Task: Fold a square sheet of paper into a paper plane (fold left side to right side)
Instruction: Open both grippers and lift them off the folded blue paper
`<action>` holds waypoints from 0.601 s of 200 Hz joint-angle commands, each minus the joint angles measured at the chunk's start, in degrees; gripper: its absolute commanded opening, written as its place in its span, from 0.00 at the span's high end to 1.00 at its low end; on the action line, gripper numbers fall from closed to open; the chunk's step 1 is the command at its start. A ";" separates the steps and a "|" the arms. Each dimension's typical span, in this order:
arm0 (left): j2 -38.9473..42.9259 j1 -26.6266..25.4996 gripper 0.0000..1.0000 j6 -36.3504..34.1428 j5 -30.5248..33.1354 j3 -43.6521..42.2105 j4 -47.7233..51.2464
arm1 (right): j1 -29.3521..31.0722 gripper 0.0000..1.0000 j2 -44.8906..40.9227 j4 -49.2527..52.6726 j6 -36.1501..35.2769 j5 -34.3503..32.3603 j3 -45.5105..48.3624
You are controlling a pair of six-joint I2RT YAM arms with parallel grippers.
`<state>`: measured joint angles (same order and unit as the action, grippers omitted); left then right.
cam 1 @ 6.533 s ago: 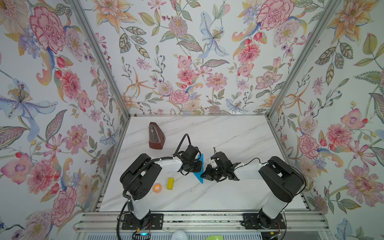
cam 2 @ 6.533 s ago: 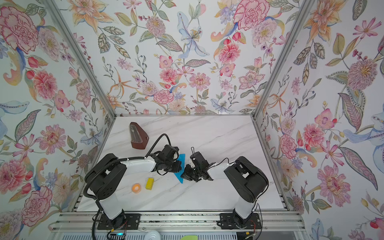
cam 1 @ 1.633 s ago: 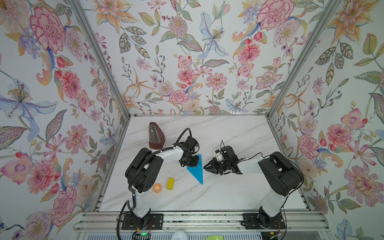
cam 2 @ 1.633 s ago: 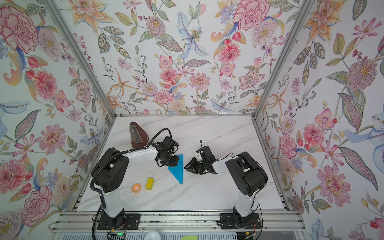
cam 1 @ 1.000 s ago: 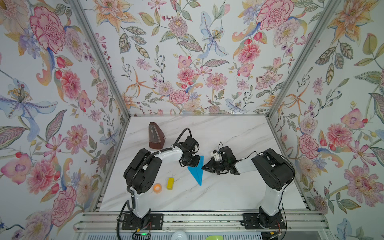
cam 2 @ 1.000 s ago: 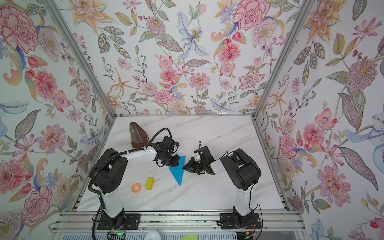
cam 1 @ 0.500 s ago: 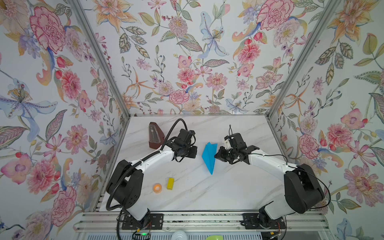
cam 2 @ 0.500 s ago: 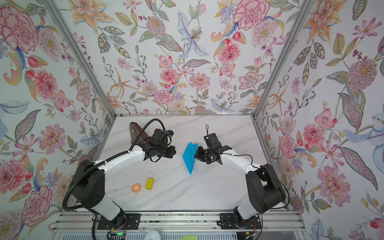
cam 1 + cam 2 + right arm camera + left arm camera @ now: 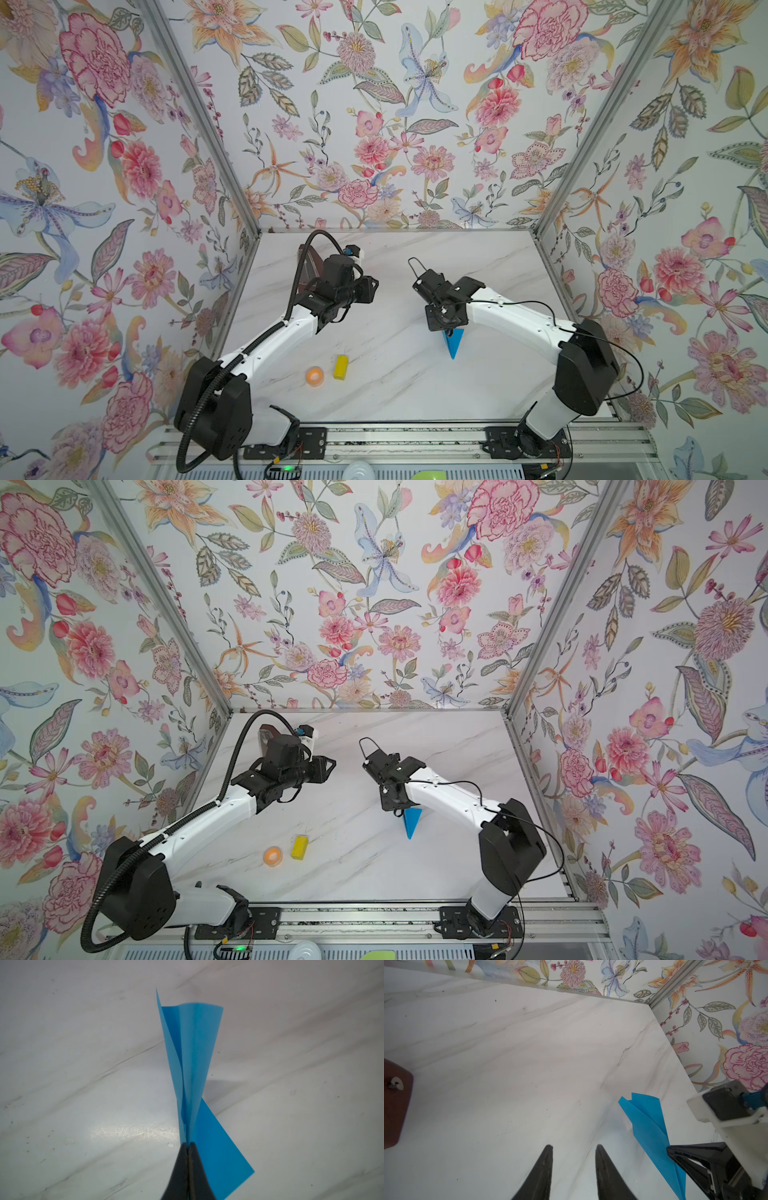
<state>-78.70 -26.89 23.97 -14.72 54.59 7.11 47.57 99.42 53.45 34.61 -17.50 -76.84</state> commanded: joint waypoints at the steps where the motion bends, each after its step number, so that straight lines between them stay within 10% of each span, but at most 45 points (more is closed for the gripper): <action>1: 2.22 1.22 0.60 3.52 -3.01 -3.08 -4.80 | 4.25 0.79 5.62 2.54 2.19 2.50 -4.76; 120: -6.27 -8.52 0.62 9.32 -11.13 -6.55 -11.01 | -8.51 0.71 -15.74 -16.74 3.95 26.01 15.86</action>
<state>-82.50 -31.68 30.15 -23.99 48.99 -0.47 43.33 88.18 39.53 37.56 4.12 -67.11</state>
